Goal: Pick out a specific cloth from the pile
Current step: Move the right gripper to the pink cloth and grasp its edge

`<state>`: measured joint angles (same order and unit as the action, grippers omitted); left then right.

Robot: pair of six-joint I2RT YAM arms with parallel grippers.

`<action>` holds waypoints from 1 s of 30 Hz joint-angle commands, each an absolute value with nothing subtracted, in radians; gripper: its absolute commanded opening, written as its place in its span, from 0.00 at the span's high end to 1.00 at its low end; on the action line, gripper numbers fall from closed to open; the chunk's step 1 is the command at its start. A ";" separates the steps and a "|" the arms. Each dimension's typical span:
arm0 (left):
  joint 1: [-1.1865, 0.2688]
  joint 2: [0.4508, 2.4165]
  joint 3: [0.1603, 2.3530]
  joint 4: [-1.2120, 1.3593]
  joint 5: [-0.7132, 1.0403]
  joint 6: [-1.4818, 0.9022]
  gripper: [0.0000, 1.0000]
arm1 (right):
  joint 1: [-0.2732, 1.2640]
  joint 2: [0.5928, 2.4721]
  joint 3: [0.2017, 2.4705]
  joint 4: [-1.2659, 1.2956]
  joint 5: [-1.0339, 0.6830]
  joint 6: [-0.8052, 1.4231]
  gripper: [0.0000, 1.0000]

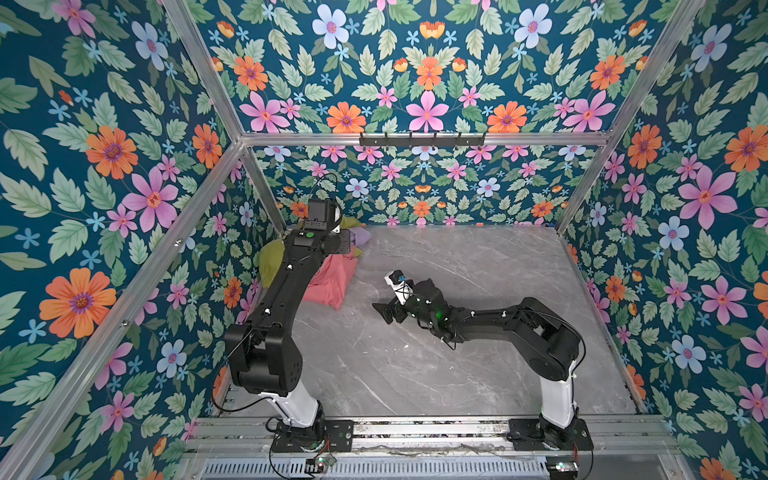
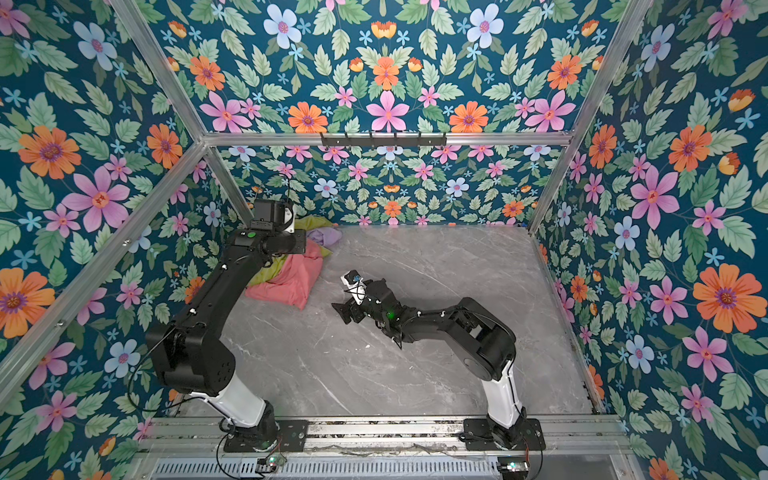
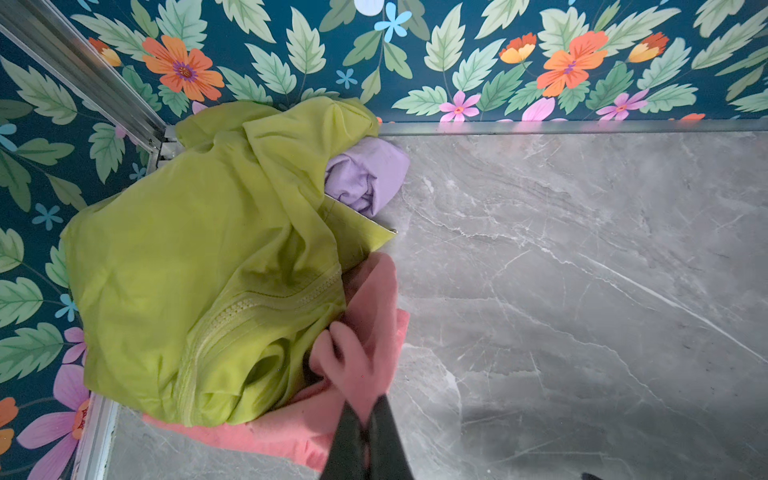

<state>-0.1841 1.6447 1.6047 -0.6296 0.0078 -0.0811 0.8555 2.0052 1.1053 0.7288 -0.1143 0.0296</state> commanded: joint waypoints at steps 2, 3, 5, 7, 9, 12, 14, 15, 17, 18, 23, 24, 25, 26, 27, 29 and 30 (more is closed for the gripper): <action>-0.184 1.626 1.588 -0.598 0.032 -0.095 1.00 | 0.855 2.084 1.175 0.906 -0.183 0.053 0.09; -0.184 1.624 1.584 -0.598 0.032 -0.095 1.00 | 0.856 2.102 1.196 0.908 -0.183 0.068 0.10; -0.183 1.619 1.571 -0.593 0.032 -0.095 1.00 | 0.856 2.142 1.246 0.910 -0.185 0.101 0.10; -0.183 1.615 1.560 -0.586 0.035 -0.097 1.00 | 0.856 2.177 1.284 0.916 -0.184 0.138 0.11; -0.183 1.614 1.552 -0.580 0.041 -0.100 1.00 | 0.856 2.209 1.322 0.919 -0.180 0.182 0.12; -0.183 1.614 1.543 -0.573 0.049 -0.104 1.00 | 0.856 2.257 1.379 0.909 -0.157 0.248 0.15; -0.183 1.615 1.538 -0.568 0.053 -0.107 1.00 | 0.856 2.287 1.416 0.892 -0.138 0.282 0.16; -0.183 1.614 1.537 -0.566 0.056 -0.107 1.00 | 0.856 2.300 1.436 0.889 -0.137 0.288 0.16; -0.183 1.615 1.537 -0.565 0.058 -0.107 1.00 | 0.856 2.323 1.470 0.877 -0.131 0.301 0.17; -0.183 1.614 1.537 -0.565 0.058 -0.107 1.00 | 0.857 2.336 1.486 0.867 -0.129 0.311 0.17; -0.183 1.613 1.536 -0.566 0.058 -0.106 1.00 | 0.859 2.404 1.577 0.830 -0.126 0.345 0.19; -0.183 1.612 1.536 -0.566 0.059 -0.106 1.00 | 0.858 2.417 1.593 0.824 -0.124 0.354 0.20; -0.183 1.611 1.536 -0.565 0.059 -0.106 1.00 | 0.859 2.428 1.606 0.817 -0.124 0.362 0.20; -0.183 1.611 1.536 -0.565 0.059 -0.106 1.00 | 0.858 2.440 1.621 0.814 -0.125 0.369 0.21; -0.183 1.609 1.535 -0.565 0.060 -0.106 1.00 | 0.858 2.451 1.633 0.811 -0.127 0.378 0.21; -0.183 1.608 1.532 -0.565 0.058 -0.106 1.00 | 0.860 2.466 1.655 0.802 -0.130 0.388 0.22; -0.183 1.608 1.531 -0.565 0.059 -0.106 1.00 | 0.861 2.475 1.668 0.796 -0.133 0.391 0.22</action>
<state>-0.1833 1.6169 1.5311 -0.5983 0.0532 -0.1028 0.8585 2.4611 1.6417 0.8024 -0.1280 0.3630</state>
